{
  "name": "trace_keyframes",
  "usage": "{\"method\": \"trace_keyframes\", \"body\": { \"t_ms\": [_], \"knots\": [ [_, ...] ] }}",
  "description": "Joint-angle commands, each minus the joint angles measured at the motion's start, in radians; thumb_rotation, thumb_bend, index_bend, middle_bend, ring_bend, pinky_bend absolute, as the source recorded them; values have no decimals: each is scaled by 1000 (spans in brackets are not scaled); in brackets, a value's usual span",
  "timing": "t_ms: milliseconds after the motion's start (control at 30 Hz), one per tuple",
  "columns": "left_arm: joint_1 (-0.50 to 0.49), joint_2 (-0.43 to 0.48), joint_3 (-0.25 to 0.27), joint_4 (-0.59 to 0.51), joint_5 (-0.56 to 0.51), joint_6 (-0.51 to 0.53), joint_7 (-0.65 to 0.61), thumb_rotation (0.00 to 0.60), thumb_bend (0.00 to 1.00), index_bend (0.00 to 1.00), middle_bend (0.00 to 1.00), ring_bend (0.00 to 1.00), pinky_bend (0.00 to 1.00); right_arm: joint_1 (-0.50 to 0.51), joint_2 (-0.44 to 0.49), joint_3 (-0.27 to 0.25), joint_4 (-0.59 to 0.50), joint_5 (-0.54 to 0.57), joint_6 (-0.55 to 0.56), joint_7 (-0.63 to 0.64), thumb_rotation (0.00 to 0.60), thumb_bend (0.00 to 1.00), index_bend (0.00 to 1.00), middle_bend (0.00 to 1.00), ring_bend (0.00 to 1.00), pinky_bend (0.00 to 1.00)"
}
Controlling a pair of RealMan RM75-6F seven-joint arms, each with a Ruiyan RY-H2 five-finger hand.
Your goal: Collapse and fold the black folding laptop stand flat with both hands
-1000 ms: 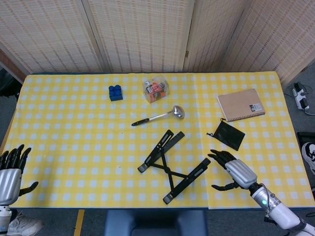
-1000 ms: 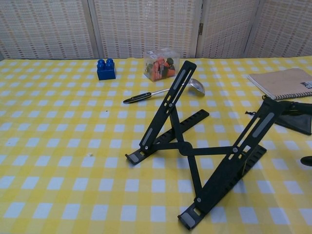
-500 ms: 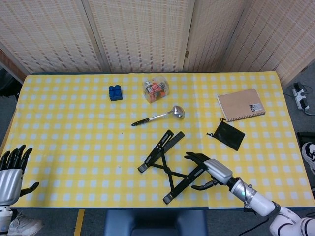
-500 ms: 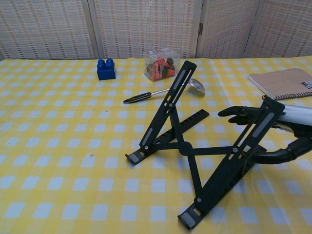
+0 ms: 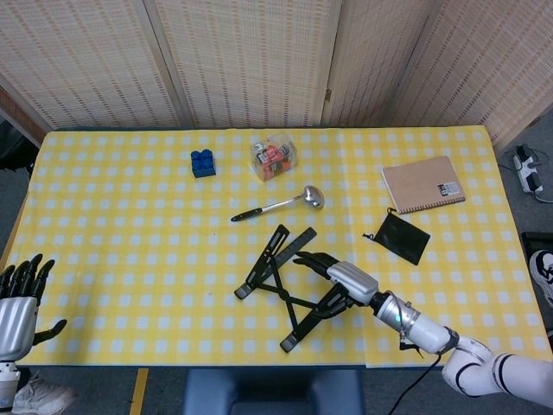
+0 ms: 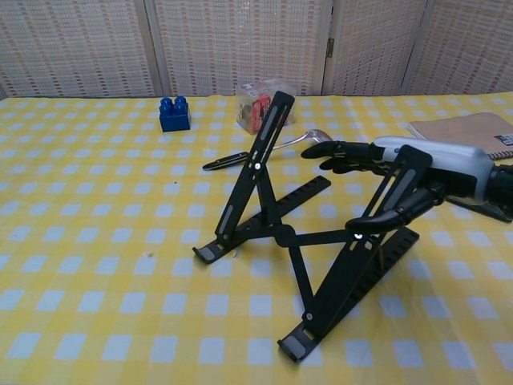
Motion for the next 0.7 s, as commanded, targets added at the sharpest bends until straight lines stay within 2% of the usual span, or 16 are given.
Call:
{"method": "trace_keyframes", "body": {
  "t_ms": [33, 467, 700],
  "knots": [
    [-2, 0, 0, 0, 0, -3, 1, 600, 164, 62, 51, 5, 0, 23, -17, 12, 12, 8, -4, 5, 413, 254, 0, 0, 38, 0],
    [-6, 2, -3, -5, 2, -6, 6, 600, 164, 62, 51, 4, 0, 152, -72, 87, 59, 68, -72, 14, 457, 253, 0, 0, 66, 0],
    [-1, 4, 0, -5, -1, -3, 4, 600, 164, 62, 51, 5, 0, 177, -36, 33, -10, 15, -53, 90, 460, 253, 0, 0, 73, 0]
  ]
}}
